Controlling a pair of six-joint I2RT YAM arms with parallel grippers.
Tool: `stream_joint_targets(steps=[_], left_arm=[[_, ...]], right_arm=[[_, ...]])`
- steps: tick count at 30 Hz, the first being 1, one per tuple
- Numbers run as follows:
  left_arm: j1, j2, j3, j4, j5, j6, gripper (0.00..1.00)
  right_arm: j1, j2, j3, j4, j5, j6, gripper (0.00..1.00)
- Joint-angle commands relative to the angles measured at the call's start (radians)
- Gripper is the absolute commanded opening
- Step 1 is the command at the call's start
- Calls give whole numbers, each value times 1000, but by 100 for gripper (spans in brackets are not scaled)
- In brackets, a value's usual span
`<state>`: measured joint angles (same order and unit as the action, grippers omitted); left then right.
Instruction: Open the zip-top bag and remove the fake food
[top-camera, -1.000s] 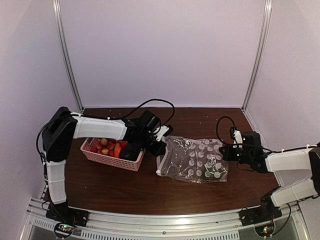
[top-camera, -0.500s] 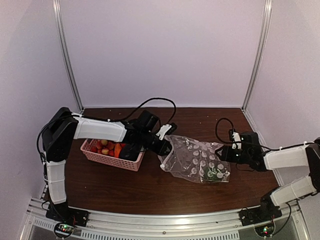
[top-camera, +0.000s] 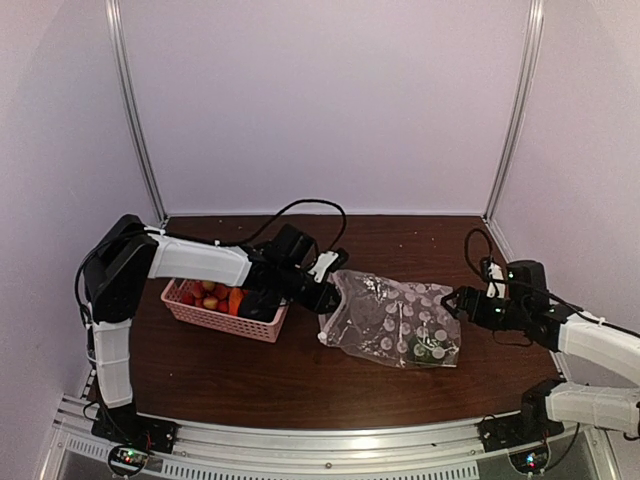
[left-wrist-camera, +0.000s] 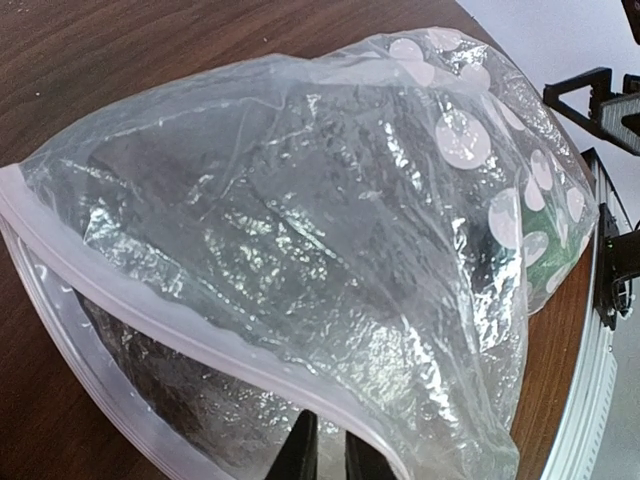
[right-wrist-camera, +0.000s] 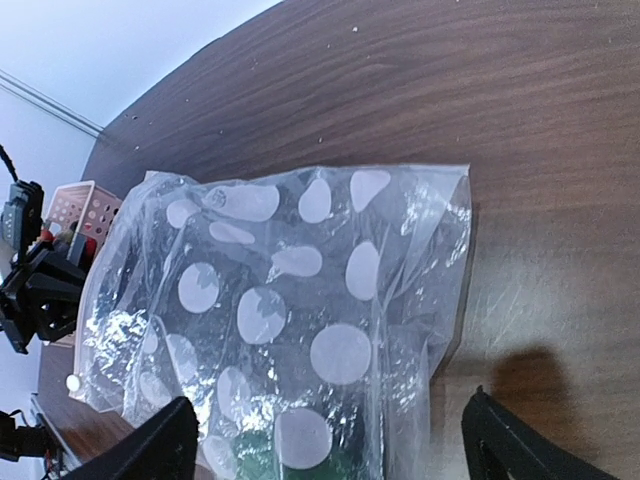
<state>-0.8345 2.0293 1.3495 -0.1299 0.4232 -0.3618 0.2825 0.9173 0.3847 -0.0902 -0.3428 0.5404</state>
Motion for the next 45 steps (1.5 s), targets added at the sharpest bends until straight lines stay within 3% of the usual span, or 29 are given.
stream_joint_targets(steps=[1,5,7,21,33,40,45], left_arm=[[5,9,-14,42,-8,-9,12],[5,22,-9,50,7,-14,14],[5,34,-4,53,16,-17,15],[-18,95,22,125,149,-31,32],[-77,159,50,231,257,-25,37],[-112,159,55,274,280,-17,40],[-100,104,10,329,217,-52,40]], right_arm=[[-5,-89,-101,-120,-90,94,86],[-3,-176,-215,-55,-115,185,61],[-3,-183,-232,-35,-105,189,53],[46,163,-249,246,-97,141,21],[154,403,-194,446,-26,170,0],[201,515,-161,531,-10,185,0],[206,516,-153,506,-1,154,0]])
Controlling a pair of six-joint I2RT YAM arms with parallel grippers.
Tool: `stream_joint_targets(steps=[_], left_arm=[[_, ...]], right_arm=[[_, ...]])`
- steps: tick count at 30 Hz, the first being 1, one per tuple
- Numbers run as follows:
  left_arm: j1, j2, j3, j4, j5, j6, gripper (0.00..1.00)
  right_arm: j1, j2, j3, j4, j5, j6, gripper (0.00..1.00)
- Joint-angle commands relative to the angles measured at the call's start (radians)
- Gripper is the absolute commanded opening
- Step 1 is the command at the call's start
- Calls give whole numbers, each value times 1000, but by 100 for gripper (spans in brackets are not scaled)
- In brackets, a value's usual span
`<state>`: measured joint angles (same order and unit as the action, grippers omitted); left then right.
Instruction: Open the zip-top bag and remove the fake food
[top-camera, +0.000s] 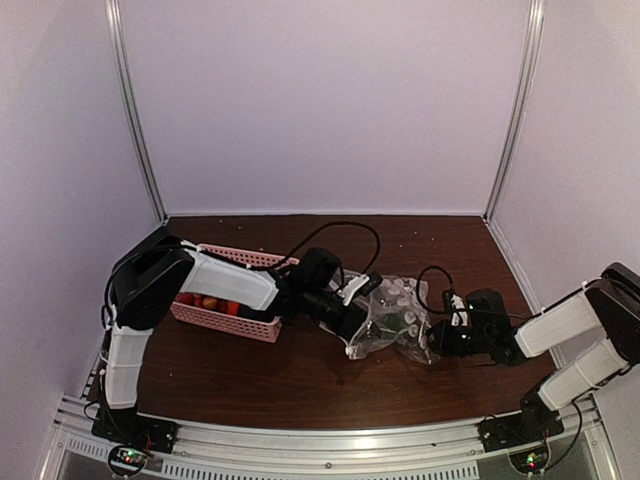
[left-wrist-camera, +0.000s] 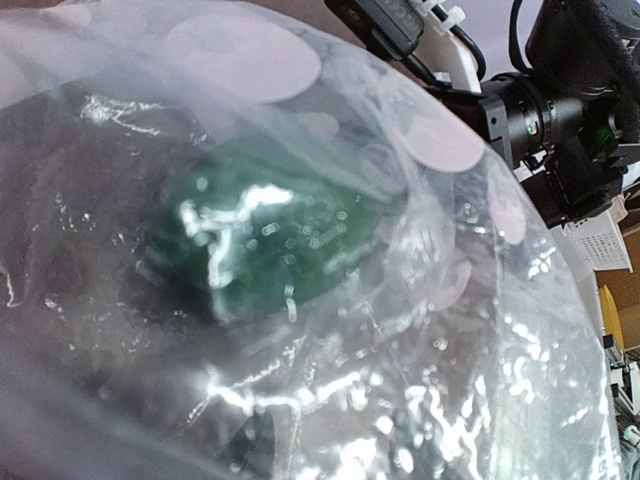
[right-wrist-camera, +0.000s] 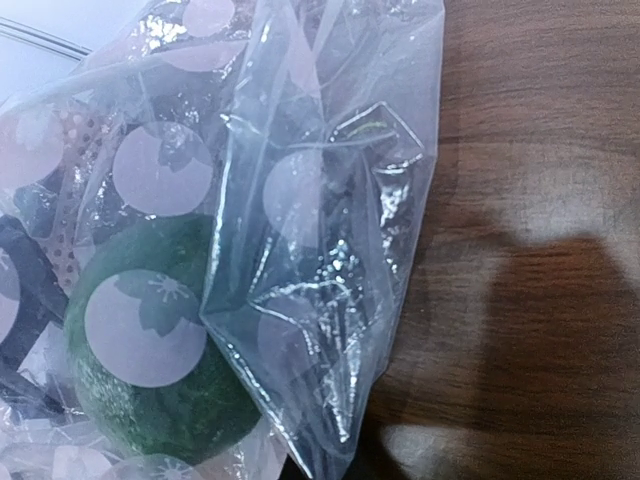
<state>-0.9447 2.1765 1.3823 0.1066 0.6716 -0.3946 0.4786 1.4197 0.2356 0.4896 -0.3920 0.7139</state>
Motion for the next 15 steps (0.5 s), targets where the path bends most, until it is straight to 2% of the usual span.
stream_joint_targets(steps=[1,5,11,12,14,15], left_arm=[[19,-57,-42,127,-48,-49,39],[46,-98,-108,238,-166,-155,42],[46,-68,-57,235,-238,-171,46],[46,-59,-49,231,-243,-171,46],[47,-48,-45,226,-264,-180,47],[49,-44,-45,227,-266,-185,48]], right_arm=[[9,3,-4,-88,51,-33,0],[10,-50,-5,-167,71,-88,0],[14,-114,-3,-234,30,-145,1],[14,-122,-2,-240,22,-146,10],[14,-137,12,-272,23,-140,33],[12,-146,22,-294,29,-136,39]])
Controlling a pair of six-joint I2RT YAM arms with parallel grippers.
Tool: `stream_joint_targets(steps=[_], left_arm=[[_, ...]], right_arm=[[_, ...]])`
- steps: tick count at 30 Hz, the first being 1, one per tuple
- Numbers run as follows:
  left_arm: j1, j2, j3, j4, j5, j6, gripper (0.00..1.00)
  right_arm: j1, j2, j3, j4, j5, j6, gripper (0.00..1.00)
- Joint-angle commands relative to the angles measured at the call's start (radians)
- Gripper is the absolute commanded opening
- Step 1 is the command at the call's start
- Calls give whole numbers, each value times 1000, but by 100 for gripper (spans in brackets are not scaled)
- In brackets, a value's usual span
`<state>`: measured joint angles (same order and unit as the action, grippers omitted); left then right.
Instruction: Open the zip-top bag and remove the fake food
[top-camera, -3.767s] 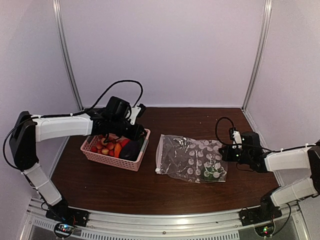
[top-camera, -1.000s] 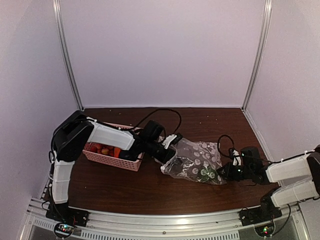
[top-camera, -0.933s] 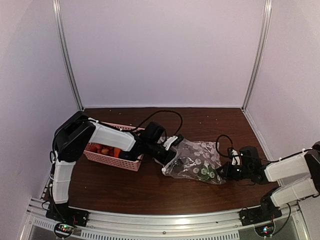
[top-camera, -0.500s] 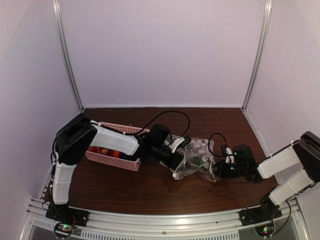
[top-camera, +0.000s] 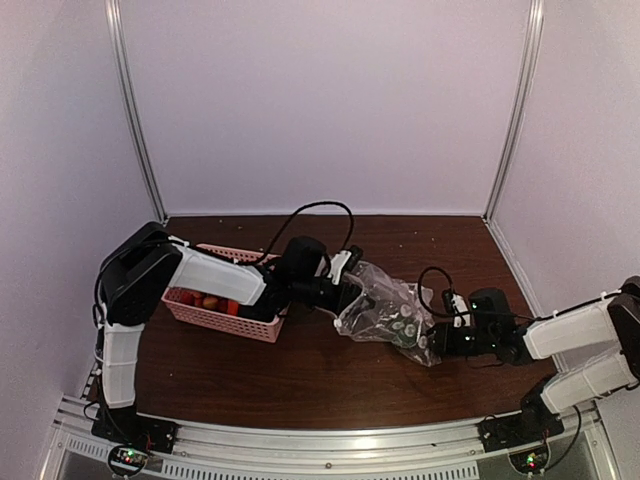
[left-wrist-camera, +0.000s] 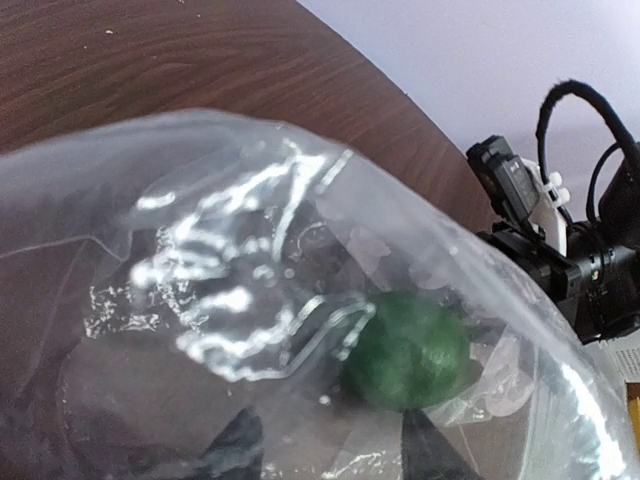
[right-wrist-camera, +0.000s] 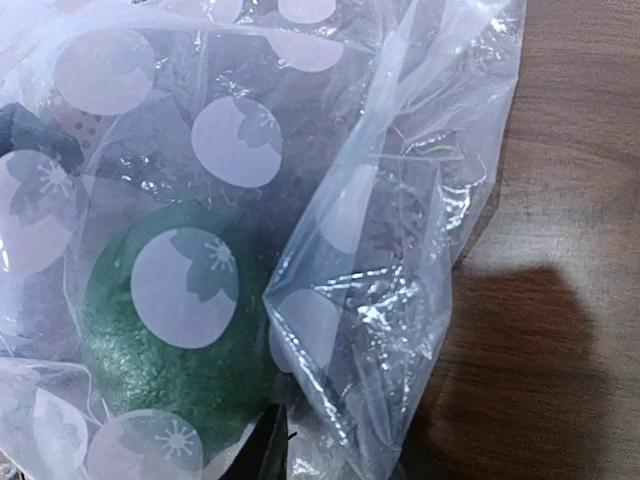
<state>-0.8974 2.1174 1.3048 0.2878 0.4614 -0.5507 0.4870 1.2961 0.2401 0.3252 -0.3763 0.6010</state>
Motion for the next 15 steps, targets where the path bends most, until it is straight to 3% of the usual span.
stream_joint_targets(steps=[1,6,15], left_arm=[[4,18,30,50,-53,-33,49],[14,21,4,85,-41,-53,53],[31,49,23,96,6,-67,50]], right_arm=[[0,-34,23,-144,17,-18,43],[-40,-105,41,-192,60,14,58],[-138,-116,70,-164,84,13,61]])
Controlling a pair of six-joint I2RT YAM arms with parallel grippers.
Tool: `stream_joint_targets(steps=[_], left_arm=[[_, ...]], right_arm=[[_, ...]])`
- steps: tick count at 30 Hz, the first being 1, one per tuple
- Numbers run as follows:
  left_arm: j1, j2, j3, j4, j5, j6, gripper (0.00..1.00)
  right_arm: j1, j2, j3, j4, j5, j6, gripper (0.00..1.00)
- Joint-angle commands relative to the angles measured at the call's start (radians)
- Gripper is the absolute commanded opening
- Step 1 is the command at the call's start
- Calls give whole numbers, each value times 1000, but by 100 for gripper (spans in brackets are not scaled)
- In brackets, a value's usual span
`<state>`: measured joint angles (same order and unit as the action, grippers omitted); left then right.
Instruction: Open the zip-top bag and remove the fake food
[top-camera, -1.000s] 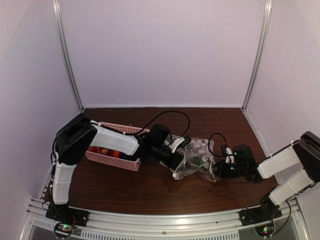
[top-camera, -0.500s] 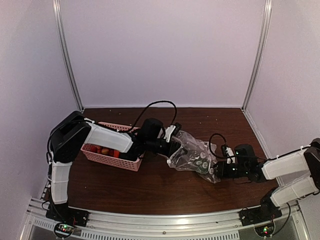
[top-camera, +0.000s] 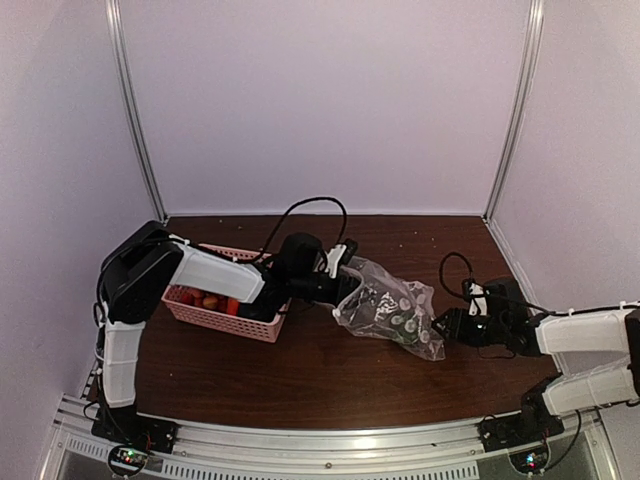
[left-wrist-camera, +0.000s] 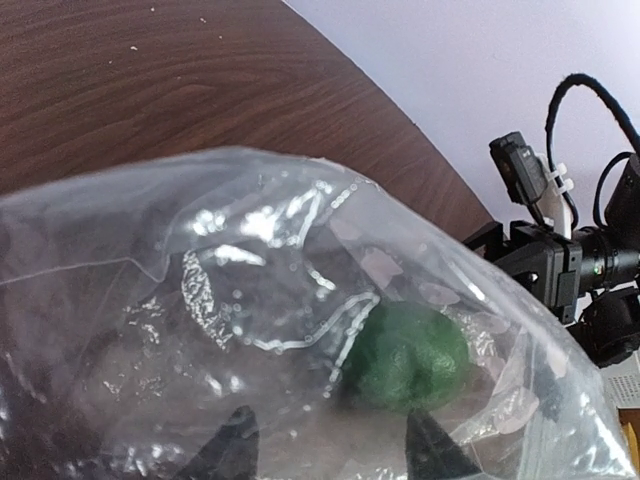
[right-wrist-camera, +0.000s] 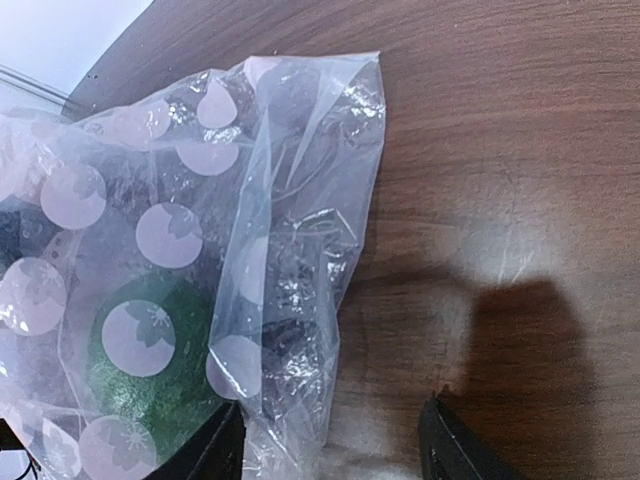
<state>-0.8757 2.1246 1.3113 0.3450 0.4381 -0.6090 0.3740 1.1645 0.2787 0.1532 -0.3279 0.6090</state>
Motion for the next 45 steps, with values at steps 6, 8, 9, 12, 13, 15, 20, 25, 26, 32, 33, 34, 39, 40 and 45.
stream_joint_targets(steps=[6,8,9,12,13,15,20,25,26,32,33,34,39,40,45], left_arm=[[9,88,77,5,72,-9,47],[6,103,90,17,100,-17,47],[5,111,96,22,113,-18,47],[-9,132,125,12,144,-1,47],[-15,140,137,4,153,6,47],[-28,156,162,-17,173,23,47],[-55,183,196,-37,216,47,50],[-61,195,203,-63,233,53,55],[-64,197,202,-64,239,55,56],[-71,217,216,-93,230,54,66],[-71,218,221,-110,205,52,66],[-69,216,226,-130,177,50,67],[-39,210,212,-108,115,-22,68],[-38,209,216,-104,104,-25,69],[-38,232,271,-114,103,-28,81]], right_arm=[[-29,148,63,134,-62,19,54],[-24,191,67,169,-98,27,49],[-20,207,68,184,-109,29,47],[2,242,67,216,-124,35,43],[8,250,67,225,-122,39,41],[19,267,69,240,-119,43,38],[42,318,80,274,-98,55,36],[60,352,84,317,-95,79,32],[63,358,85,325,-95,82,32],[96,399,110,356,-104,84,29],[102,408,117,357,-106,81,29],[107,411,122,352,-104,78,29],[108,389,122,329,-86,23,25],[109,387,125,322,-87,6,23],[126,386,165,251,-104,-112,15]])
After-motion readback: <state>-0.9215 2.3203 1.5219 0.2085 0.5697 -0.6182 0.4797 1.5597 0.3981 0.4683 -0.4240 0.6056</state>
